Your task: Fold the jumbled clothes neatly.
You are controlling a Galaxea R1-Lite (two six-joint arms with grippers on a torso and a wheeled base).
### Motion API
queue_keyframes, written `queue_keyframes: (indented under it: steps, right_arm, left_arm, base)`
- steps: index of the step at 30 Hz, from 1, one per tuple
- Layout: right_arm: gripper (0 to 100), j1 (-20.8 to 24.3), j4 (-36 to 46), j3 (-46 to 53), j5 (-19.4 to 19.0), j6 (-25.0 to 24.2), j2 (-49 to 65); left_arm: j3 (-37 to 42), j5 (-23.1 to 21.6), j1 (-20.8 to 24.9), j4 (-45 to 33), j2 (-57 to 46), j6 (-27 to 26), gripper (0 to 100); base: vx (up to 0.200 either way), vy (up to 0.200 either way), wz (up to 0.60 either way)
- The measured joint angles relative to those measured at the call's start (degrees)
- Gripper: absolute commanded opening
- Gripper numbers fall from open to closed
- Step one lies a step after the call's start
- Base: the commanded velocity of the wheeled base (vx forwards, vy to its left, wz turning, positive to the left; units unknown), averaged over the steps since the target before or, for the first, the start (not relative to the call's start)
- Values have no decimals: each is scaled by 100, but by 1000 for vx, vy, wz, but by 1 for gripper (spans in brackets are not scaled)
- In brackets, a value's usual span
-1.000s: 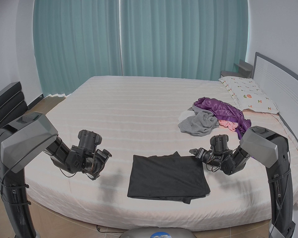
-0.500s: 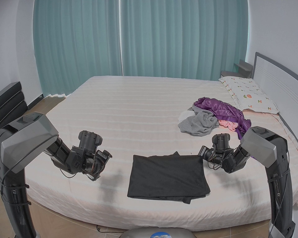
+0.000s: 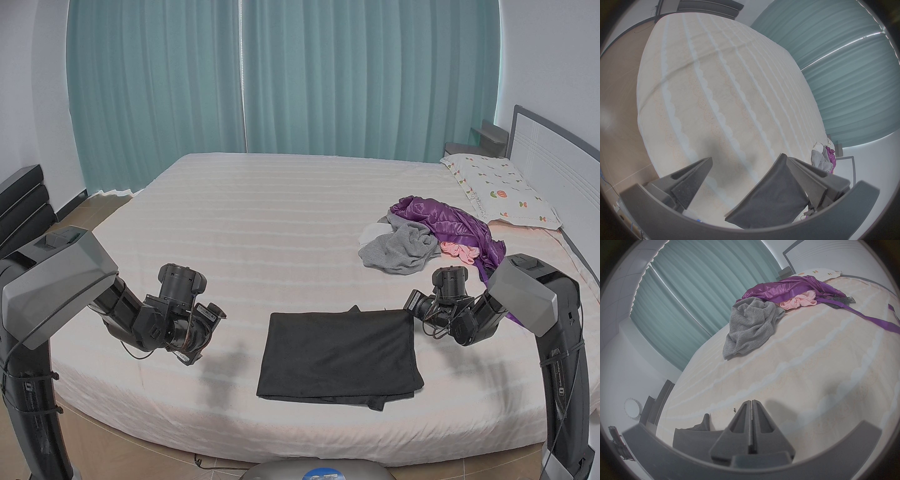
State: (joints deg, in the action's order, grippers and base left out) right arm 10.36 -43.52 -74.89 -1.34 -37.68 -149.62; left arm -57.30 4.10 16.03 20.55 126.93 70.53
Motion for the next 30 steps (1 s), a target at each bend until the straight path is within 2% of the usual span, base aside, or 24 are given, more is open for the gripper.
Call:
queue_keyframes:
  steps: [8,17,21,27,30]
  right_arm:
    - [100,0,-60,162,0,-268,59]
    - [100,-11,-312,1213,-7,-903,681]
    - [100,-26,-692,1971,6,-1129,976]
    - [100,-66,-1776,3259,23,-1534,1395]
    - [100,-85,-2165,3685,22,-1764,1524]
  left_arm:
    - [11,6,52,-9,-9,-35,100]
    - [29,46,127,-39,-38,-160,100]
    - [30,52,139,-48,-46,-176,100]
    - [22,59,222,-71,-50,-182,100]
    - [7,68,318,-85,-52,-184,100]
  base:
    - [0,0,0]
    - [0,0,0]
    - [0,0,0]
    - [0,0,0]
    - [0,-200,0]
